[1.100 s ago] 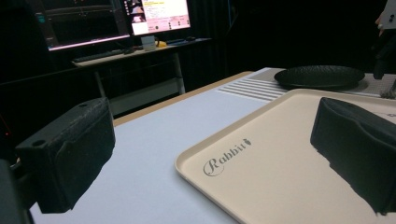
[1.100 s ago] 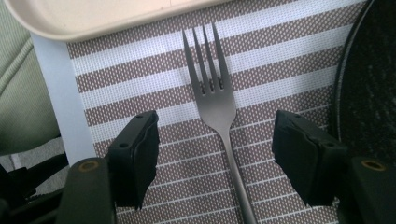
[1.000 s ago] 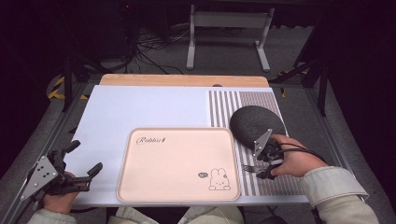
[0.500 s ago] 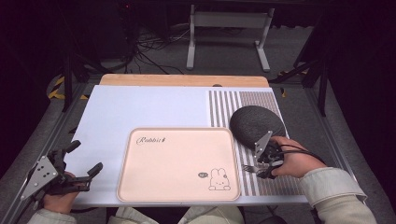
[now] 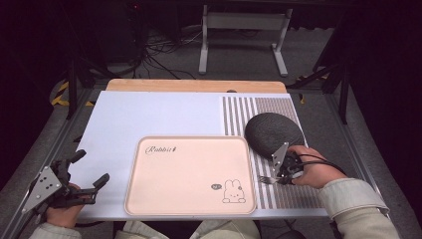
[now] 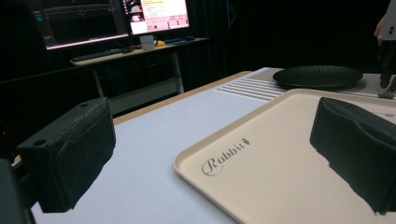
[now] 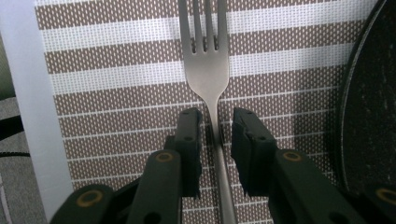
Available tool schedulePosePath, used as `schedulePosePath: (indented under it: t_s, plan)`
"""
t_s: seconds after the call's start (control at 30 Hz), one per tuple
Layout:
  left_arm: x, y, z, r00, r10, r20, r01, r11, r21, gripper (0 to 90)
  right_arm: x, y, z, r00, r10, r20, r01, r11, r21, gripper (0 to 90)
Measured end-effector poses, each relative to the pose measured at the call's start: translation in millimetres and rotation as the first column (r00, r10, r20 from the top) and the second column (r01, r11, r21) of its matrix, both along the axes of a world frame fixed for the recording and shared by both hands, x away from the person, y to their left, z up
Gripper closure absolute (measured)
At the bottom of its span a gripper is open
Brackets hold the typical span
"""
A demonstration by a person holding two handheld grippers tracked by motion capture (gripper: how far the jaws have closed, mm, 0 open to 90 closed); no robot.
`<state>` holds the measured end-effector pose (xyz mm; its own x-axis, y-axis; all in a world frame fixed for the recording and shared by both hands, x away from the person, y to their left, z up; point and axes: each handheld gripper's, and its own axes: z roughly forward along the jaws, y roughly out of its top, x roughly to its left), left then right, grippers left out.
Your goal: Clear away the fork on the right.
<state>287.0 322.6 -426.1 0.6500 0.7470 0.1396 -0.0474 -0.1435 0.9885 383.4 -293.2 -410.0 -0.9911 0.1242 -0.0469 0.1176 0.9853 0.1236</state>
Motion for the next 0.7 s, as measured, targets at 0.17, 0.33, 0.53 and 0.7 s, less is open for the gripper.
schedulePosePath:
  t_s: [0.17,0.33,0.53,0.7]
  plan:
    - [0.1,0.0,-0.1,1.0000,0.000,0.000,0.000,1.0000,-0.003,0.9,1.3,0.2,-3.4,0.9998,0.018,-0.012,-0.019,0.999,-0.028,79.0]
    - [0.0,0.6,-0.1,1.0000,0.003,-0.001,-0.003,1.0000,-0.008,0.8,0.9,1.3,-4.1,0.9981,0.060,-0.013,-0.060,0.998,-0.037,80.6]
    - [-0.4,0.5,0.2,1.0000,0.004,-0.001,-0.004,1.0000,-0.007,0.8,1.4,3.8,-4.0,0.9960,0.085,-0.029,-0.087,0.995,-0.053,85.0]
    - [-0.1,0.6,0.1,1.0000,0.003,-0.001,-0.003,1.0000,-0.009,0.8,0.9,4.8,-4.1,0.9962,0.080,-0.033,-0.082,0.995,-0.059,86.6]
